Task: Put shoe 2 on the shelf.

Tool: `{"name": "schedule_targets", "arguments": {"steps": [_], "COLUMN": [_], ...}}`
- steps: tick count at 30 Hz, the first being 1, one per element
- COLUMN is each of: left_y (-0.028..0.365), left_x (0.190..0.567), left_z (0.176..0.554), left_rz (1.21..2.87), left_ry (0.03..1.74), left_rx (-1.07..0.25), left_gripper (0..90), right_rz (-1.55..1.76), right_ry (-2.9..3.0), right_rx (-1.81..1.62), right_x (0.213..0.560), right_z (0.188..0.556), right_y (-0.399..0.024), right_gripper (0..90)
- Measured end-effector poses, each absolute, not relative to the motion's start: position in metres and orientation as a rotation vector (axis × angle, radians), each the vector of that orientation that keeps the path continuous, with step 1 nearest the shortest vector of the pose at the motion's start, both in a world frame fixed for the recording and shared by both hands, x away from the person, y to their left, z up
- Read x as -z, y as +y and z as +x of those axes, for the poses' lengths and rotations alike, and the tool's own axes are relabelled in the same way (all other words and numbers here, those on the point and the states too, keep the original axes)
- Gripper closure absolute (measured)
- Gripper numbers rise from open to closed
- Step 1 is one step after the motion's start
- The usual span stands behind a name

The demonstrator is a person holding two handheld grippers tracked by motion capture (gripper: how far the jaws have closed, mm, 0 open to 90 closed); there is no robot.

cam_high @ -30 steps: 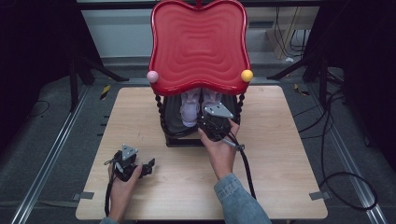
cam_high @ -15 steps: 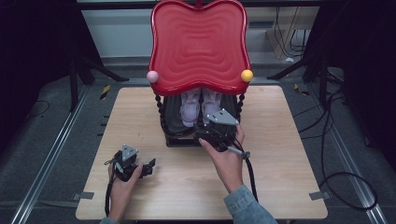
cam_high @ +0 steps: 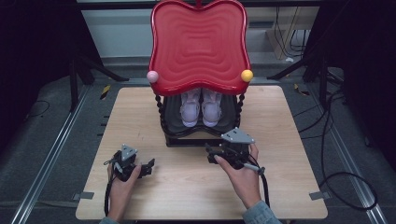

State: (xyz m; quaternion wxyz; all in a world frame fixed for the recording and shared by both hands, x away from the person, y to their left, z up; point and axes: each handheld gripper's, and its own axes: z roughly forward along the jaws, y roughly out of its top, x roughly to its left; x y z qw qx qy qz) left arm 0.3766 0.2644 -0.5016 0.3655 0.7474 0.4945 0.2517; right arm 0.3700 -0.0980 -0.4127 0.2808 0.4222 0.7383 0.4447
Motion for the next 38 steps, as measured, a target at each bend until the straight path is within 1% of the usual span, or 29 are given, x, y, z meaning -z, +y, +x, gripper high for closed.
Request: {"name": "schedule_targets", "arguments": {"steps": [15,28,33,35,38], "left_y": [0.266,0.269,0.269,0.269,0.269], "left_x": [0.504,0.509,0.510,0.510,0.510], "left_z": [0.378,0.383,0.384,0.384,0.384], "left_rz": [1.945,1.986,2.001,2.001,2.001], "left_ry": [1.295,1.364,1.370,1.371,1.370], "left_rx": [-0.653,-0.627,-0.612,-0.611,-0.610], "left_gripper": [4.3,4.6,3.7,3.5,3.3], "right_rz": [1.243,1.430,1.476,1.474,1.488], "right_ry": [2.080,2.030,2.029,2.025,2.011], "right_rx": [-1.051,-0.930,-0.881,-0.882,-0.881], "right_x": [0.468,0.502,0.511,0.514,0.514], "right_z": [0.364,0.385,0.391,0.392,0.391], "right_y": [-0.142,-0.191,-0.198,-0.198,-0.197], "right_gripper": [9.5,8.0,8.4,6.6,6.3]}}
